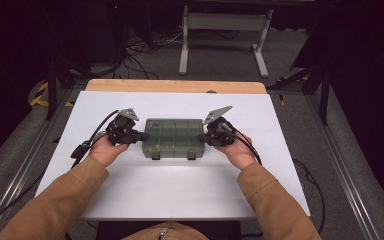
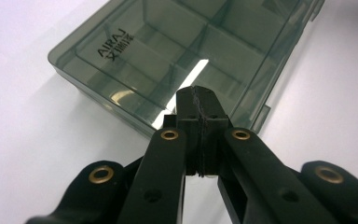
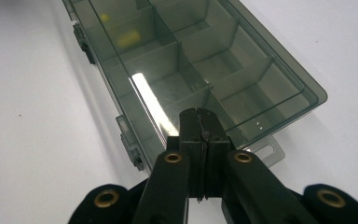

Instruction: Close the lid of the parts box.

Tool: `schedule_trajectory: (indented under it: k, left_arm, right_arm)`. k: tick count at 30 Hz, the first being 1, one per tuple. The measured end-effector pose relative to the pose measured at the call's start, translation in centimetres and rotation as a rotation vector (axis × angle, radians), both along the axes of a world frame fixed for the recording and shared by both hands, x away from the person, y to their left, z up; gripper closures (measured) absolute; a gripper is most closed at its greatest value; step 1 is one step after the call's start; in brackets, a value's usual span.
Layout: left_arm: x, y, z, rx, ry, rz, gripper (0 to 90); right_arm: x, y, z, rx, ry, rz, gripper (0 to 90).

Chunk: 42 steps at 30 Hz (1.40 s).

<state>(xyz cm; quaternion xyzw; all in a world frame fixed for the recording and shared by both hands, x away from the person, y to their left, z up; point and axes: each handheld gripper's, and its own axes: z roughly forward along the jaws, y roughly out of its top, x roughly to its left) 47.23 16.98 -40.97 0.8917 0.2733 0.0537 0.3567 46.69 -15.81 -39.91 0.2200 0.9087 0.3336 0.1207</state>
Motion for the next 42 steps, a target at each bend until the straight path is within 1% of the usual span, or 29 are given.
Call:
schedule_trajectory:
  k: [4,6,9,14,19,21,23,24,25,26,27,29,35,37,39,41,42]
  left_arm:
    - [-0.1,-0.1,-0.1,0.018,-0.012,-0.016,88.4]
    - [-0.2,-0.1,-0.2,0.020,-0.012,-0.015,88.4]
    - [-0.2,-0.2,-0.4,0.038,-0.011,-0.016,88.3]
    - [-0.3,-0.2,-0.4,0.043,-0.020,-0.015,88.2]
    - [-0.5,-0.2,-0.5,0.045,-0.029,-0.014,87.3]
    - [-0.5,-0.2,-0.4,0.050,-0.031,-0.019,87.1]
    - [-0.6,-0.3,-0.5,0.047,-0.035,-0.018,86.1]
    - [-0.5,-0.3,-0.6,0.059,-0.026,-0.021,85.9]
    - [-0.6,-0.5,-0.8,0.069,-0.026,-0.022,85.9]
    - [-0.7,-0.5,-0.9,0.065,-0.032,-0.023,85.9]
    - [-0.7,-0.5,-0.9,0.061,-0.033,-0.022,85.8]
    - [-0.7,-0.5,-0.9,0.060,-0.035,-0.021,85.8]
    - [-0.8,-0.4,-1.0,0.049,-0.030,-0.018,84.5]
    - [-0.8,-0.3,-1.0,0.030,-0.018,-0.033,79.6]
    - [-0.7,-0.3,-1.0,0.017,-0.009,-0.045,70.7]
    - [-0.8,-0.2,-0.8,0.001,-0.017,-0.053,61.0]
    - [-0.9,-0.1,-0.7,-0.016,-0.020,-0.048,55.8]
  right_arm:
    - [-0.1,0.1,-0.1,-0.011,0.008,-0.001,89.9]
    - [-0.1,0.2,-0.2,-0.016,0.008,0.005,89.9]
    - [-0.1,0.3,-0.4,-0.028,0.013,0.004,89.9]
    - [-0.2,0.3,-0.5,-0.034,0.011,0.001,89.8]
    - [-0.5,0.4,-0.5,-0.050,-0.005,0.003,89.7]
    - [-0.6,0.4,-0.5,-0.049,-0.009,0.003,89.7]
    - [-0.7,0.3,-0.6,-0.043,-0.017,0.002,89.6]
    - [-0.8,0.3,-0.6,-0.038,-0.016,0.000,89.5]
    - [-0.8,0.3,-0.7,-0.056,-0.008,0.000,89.2]
    - [-0.8,0.4,-1.0,-0.075,-0.015,0.000,89.2]
    - [-0.9,0.3,-1.1,-0.061,-0.023,0.005,89.2]
    - [-1.0,0.2,-1.1,-0.052,-0.019,0.004,89.2]
    - [-1.0,0.1,-1.2,-0.042,-0.018,-0.001,88.7]
    - [-0.9,0.0,-1.2,-0.033,-0.015,-0.009,85.8]
    - [-0.9,-0.1,-1.2,-0.021,-0.010,-0.019,80.6]
    - [-1.0,0.0,-1.2,-0.011,-0.014,-0.020,74.5]
    - [-1.0,0.1,-1.1,-0.005,-0.022,-0.017,70.1]
